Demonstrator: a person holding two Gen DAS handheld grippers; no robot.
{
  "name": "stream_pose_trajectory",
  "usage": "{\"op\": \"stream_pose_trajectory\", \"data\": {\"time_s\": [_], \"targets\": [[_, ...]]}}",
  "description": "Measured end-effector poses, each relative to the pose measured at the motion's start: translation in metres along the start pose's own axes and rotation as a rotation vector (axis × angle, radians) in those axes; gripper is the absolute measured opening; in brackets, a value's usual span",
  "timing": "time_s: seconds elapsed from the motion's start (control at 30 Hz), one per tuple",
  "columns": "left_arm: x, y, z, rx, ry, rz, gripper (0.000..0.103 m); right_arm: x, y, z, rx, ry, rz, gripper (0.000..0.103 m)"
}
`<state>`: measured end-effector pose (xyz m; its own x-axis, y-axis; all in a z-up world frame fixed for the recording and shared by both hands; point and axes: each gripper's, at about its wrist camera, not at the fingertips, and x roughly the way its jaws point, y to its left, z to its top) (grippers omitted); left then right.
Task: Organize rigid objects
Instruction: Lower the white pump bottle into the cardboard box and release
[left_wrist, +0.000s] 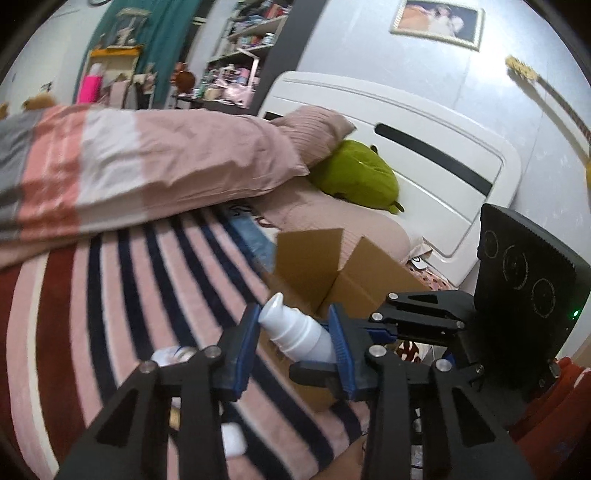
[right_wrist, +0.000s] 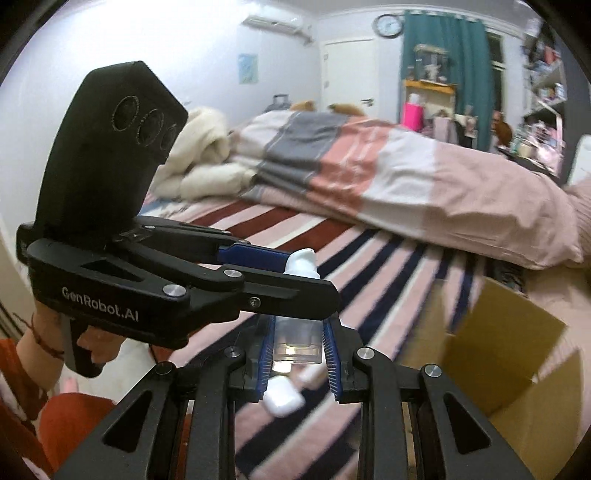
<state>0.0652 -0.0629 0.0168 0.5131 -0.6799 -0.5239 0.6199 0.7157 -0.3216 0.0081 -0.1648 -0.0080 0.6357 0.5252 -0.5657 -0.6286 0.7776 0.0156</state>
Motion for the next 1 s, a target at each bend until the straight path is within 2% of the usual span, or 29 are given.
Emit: {"op": "stream_pose_trajectory", "data": {"time_s": [0.2,0.37,0.53,0.57,0.63,0.67,0.7,0.73,0.77,1.0], "targets": [[0.054,-0.041,0.034,0.078,0.063,-0.008,0.035,-0.031,-0.054,-0.008,0.069,-0.033,-0.087,0.020],[0.096,-0.058,0.048,0.109,0.117,-0.016,0.035,-0.042,-0.093,-0.017,0.119,-0.001,-0.138,0.020],[0.120,-0.062,0.050,0.118,0.169,0.009,0.035,-0.044,-0.113,-0.028,0.139,0.049,-0.160,0.020],[0.122,-0.061,0.050,0.115,0.172,0.017,0.037,-0.044,-0.115,-0.031,0.141,0.061,-0.164,0.020],[0.122,-0.060,0.050,0.110,0.171,0.031,0.062,-0.044,-0.119,-0.033,0.146,0.074,-0.175,0.021],[0.122,-0.059,0.050,0.110,0.164,0.040,0.067,-0.044,-0.122,-0.034,0.148,0.076,-0.185,0.024],[0.119,-0.059,0.050,0.113,0.155,0.046,0.072,-0.044,-0.123,-0.035,0.151,0.080,-0.194,0.035],[0.115,-0.058,0.051,0.114,0.145,0.049,0.074,-0.044,-0.126,-0.036,0.158,0.079,-0.196,0.045],[0.113,-0.057,0.051,0.111,0.141,0.048,0.074,-0.044,-0.129,-0.038,0.172,0.077,-0.191,0.047],[0.087,-0.048,0.048,0.100,0.100,0.062,0.077,-0.044,-0.120,-0.036,0.182,0.095,-0.187,0.047]]}}
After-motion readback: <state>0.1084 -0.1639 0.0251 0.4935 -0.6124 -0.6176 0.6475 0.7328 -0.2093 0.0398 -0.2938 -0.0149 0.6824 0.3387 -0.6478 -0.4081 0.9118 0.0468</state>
